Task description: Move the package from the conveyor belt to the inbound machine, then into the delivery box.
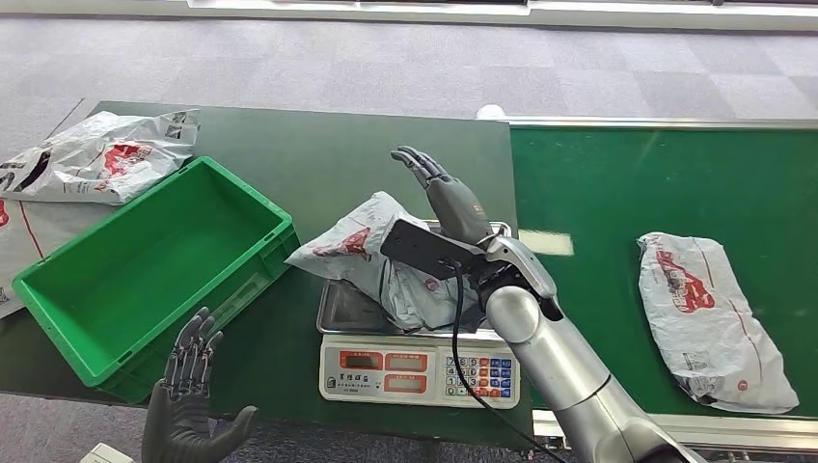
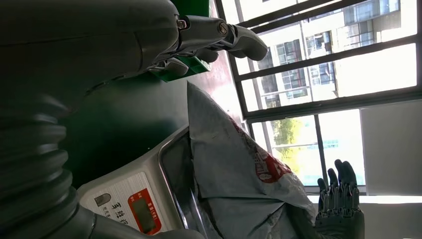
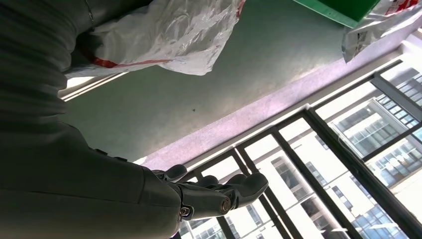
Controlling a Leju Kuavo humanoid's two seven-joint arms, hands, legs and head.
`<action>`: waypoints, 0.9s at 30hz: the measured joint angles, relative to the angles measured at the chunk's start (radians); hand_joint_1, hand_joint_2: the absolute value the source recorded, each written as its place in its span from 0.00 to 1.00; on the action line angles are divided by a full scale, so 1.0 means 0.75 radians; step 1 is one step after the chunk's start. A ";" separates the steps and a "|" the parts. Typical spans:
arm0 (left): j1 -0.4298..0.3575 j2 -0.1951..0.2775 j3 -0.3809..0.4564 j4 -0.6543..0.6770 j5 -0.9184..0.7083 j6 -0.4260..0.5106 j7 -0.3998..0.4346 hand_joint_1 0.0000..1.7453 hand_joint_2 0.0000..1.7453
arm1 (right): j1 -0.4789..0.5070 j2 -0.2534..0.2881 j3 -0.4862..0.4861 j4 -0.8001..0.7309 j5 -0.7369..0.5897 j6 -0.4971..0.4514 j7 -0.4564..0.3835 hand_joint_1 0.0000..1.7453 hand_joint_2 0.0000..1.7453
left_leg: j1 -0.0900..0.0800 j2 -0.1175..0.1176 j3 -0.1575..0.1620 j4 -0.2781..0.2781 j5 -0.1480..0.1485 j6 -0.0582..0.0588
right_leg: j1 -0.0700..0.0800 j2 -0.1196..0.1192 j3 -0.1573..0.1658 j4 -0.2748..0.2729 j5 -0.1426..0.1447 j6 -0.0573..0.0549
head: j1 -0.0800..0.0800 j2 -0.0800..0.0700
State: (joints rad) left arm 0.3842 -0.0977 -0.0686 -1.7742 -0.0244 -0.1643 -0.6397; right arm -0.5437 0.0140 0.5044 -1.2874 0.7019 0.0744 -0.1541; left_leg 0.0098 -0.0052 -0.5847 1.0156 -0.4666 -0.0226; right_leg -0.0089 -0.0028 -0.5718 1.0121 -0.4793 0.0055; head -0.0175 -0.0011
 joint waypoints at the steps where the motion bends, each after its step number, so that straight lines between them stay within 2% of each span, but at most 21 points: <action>1: 0.000 0.000 0.000 0.000 0.000 0.000 0.000 0.00 1.00 | 0.000 0.000 0.000 0.000 0.000 0.000 0.000 0.00 1.00 | 0.000 0.000 0.000 0.000 0.000 0.000 | 0.000 0.000 0.000 0.000 0.000 0.000 | 0.000 0.000; 27: 0.000 -0.003 0.000 -0.001 0.000 0.000 0.000 0.00 1.00 | -0.002 0.003 0.001 0.001 0.000 0.000 0.000 0.00 1.00 | 0.000 0.000 0.000 0.000 0.000 0.000 | 0.000 0.000 0.000 0.000 0.000 0.000 | 0.000 0.000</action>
State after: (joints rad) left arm 0.3843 -0.0996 -0.0683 -1.7748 -0.0244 -0.1642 -0.6397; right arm -0.5450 0.0160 0.5051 -1.2863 0.7019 0.0744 -0.1540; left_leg 0.0098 -0.0052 -0.5847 1.0156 -0.4666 -0.0226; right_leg -0.0089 -0.0028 -0.5718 1.0121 -0.4793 0.0055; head -0.0175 -0.0011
